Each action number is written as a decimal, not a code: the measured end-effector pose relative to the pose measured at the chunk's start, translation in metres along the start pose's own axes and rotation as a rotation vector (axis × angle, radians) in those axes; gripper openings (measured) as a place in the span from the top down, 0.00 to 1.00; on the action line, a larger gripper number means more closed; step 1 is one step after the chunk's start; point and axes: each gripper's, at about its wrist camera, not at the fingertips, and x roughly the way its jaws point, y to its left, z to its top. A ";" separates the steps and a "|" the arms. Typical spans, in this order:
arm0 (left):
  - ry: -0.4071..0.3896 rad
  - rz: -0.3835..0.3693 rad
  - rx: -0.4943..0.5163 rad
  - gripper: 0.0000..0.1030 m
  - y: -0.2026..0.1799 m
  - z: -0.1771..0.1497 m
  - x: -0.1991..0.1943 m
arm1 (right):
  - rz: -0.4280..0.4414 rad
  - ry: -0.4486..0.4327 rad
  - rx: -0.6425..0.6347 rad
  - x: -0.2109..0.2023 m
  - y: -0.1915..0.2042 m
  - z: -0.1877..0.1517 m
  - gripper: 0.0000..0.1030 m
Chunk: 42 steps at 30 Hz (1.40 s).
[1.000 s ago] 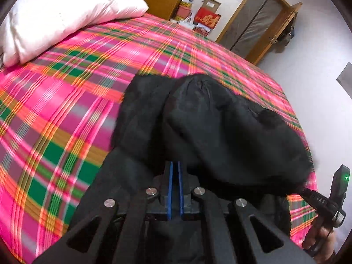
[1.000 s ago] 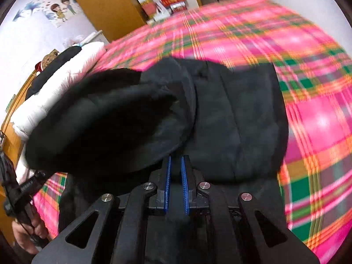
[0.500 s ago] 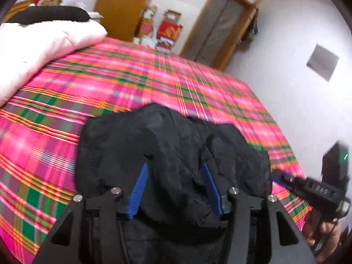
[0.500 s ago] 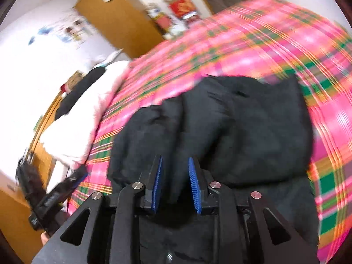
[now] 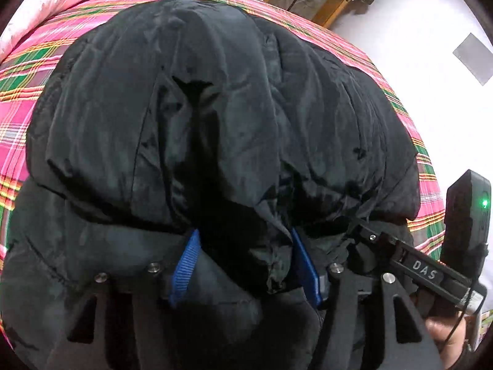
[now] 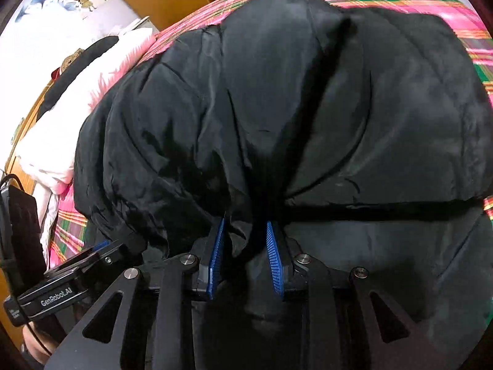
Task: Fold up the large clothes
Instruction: 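Lift the hem with both tools and fold it toward the hood, then release the folded hem from both tools and pull them back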
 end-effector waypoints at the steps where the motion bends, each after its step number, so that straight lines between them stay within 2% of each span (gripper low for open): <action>1: -0.006 0.004 0.011 0.38 -0.001 0.000 0.001 | -0.002 0.002 -0.002 0.001 0.001 0.000 0.74; 4: -0.011 0.016 0.037 0.37 -0.007 -0.002 0.002 | -0.010 0.010 -0.005 -0.007 0.005 -0.002 0.74; 7: 0.004 0.017 0.021 0.37 -0.014 -0.002 -0.002 | -0.005 -0.003 -0.006 -0.025 0.009 0.000 0.72; 11: 0.006 0.001 -0.028 0.37 -0.018 -0.007 -0.032 | 0.000 -0.089 -0.045 -0.064 0.018 0.001 0.72; 14: -0.054 -0.027 0.000 0.37 -0.024 -0.011 -0.058 | -0.014 -0.179 -0.077 -0.090 0.027 0.009 0.72; 15: -0.095 -0.020 0.025 0.37 -0.028 -0.011 -0.068 | -0.024 -0.204 -0.088 -0.094 0.030 0.013 0.72; 18: -0.202 0.068 0.068 0.37 -0.029 -0.001 -0.076 | -0.058 -0.247 -0.118 -0.094 0.037 0.029 0.71; 21: -0.206 0.127 0.026 0.37 -0.012 0.020 -0.061 | -0.102 -0.229 -0.116 -0.073 0.028 0.051 0.70; 23: -0.160 0.139 -0.006 0.37 0.004 0.024 -0.042 | -0.127 -0.183 -0.109 -0.050 0.019 0.056 0.70; 25: -0.108 0.120 -0.022 0.35 0.013 0.022 -0.025 | -0.130 -0.121 -0.100 -0.030 0.007 0.057 0.70; 30: -0.112 0.134 -0.033 0.35 0.011 0.021 -0.032 | -0.137 -0.138 -0.094 -0.043 0.012 0.055 0.70; 33: -0.153 0.105 -0.036 0.35 0.006 0.017 -0.058 | -0.075 -0.186 -0.082 -0.072 0.024 0.042 0.70; 36: -0.174 0.078 0.019 0.35 -0.010 0.004 -0.074 | -0.024 -0.196 -0.119 -0.080 0.041 0.023 0.70; 38: -0.150 0.064 0.068 0.35 -0.017 -0.004 -0.069 | -0.010 -0.161 -0.140 -0.068 0.050 0.012 0.70; 40: -0.088 0.079 0.101 0.35 -0.019 -0.008 -0.048 | -0.037 -0.097 -0.128 -0.046 0.047 0.004 0.70; 42: -0.039 0.073 0.075 0.35 -0.013 -0.010 -0.029 | -0.046 -0.054 -0.103 -0.029 0.040 -0.001 0.70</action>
